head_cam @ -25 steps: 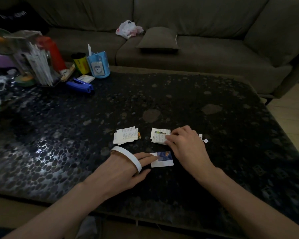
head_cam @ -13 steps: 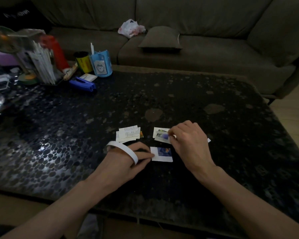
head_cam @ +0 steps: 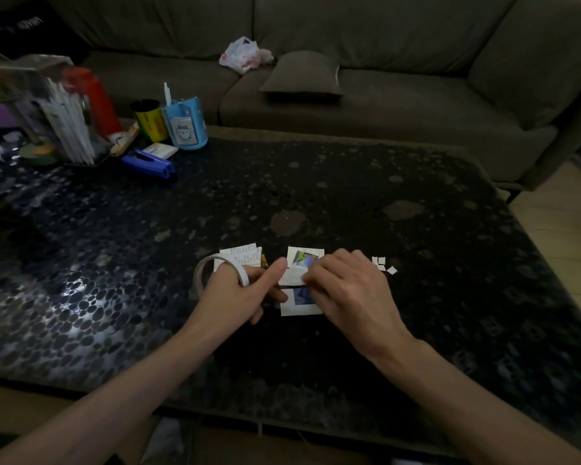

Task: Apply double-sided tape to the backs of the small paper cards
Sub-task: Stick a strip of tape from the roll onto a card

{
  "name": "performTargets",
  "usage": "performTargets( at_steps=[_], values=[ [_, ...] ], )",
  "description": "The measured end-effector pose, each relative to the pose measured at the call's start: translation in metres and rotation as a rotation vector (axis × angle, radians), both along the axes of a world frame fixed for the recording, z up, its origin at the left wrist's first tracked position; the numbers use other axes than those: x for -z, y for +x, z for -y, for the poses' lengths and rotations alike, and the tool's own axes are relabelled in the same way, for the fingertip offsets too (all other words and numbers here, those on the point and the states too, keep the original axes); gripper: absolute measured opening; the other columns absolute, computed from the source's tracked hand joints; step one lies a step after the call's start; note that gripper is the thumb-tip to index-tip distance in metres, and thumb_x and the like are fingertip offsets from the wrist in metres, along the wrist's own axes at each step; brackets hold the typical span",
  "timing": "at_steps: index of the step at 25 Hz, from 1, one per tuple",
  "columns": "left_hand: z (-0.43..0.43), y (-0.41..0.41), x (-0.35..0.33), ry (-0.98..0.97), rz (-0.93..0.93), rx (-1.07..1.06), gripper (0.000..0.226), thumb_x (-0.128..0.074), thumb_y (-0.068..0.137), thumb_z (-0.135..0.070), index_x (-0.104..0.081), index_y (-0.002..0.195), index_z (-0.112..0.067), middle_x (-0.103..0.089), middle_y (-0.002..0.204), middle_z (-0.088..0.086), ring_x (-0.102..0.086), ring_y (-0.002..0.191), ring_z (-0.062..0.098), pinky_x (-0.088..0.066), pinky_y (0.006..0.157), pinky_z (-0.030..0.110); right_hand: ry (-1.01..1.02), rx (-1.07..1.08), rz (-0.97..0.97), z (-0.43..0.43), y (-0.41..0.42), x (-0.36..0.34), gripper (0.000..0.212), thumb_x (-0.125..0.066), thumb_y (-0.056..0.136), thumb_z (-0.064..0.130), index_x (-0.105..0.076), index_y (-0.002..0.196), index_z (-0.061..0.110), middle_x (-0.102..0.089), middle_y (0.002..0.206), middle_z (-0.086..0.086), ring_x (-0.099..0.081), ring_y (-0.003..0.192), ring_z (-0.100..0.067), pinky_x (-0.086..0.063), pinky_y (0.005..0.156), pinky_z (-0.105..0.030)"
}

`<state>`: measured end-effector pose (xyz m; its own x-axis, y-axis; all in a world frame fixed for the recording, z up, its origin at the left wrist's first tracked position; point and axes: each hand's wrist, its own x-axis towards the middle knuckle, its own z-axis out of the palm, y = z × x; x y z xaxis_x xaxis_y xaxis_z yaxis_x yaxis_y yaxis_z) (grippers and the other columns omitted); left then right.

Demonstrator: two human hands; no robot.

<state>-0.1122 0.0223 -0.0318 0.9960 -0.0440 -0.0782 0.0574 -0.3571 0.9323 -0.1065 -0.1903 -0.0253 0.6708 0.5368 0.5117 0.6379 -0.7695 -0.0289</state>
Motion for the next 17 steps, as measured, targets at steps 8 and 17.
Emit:
performTargets(
  at_steps=[8, 17],
  values=[
    [0.000, 0.006, 0.005, 0.027, -0.044, -0.069, 0.008, -0.078, 0.091, -0.033, -0.076, 0.090, -0.026, -0.077, 0.071, -0.004, -0.054, 0.042, 0.005, -0.045, 0.046, 0.015, 0.807, 0.257, -0.961, -0.004, 0.012, -0.002, 0.026, -0.065, 0.100, 0.022, -0.070, 0.124, 0.029, -0.070, 0.116, 0.011, -0.068, 0.093, 0.007, -0.050, 0.064, -0.007],
    [-0.012, 0.004, 0.006, 0.169, 0.058, -0.043, 0.008, -0.076, 0.093, -0.029, -0.078, 0.099, -0.034, -0.077, 0.082, -0.020, -0.062, 0.052, 0.001, -0.051, 0.056, 0.020, 0.971, 0.515, -1.143, -0.004, 0.021, -0.002, 0.010, -0.077, 0.094, 0.030, -0.079, 0.102, 0.023, -0.080, 0.087, 0.007, -0.071, 0.067, 0.004, -0.048, 0.054, -0.011]
  ],
)
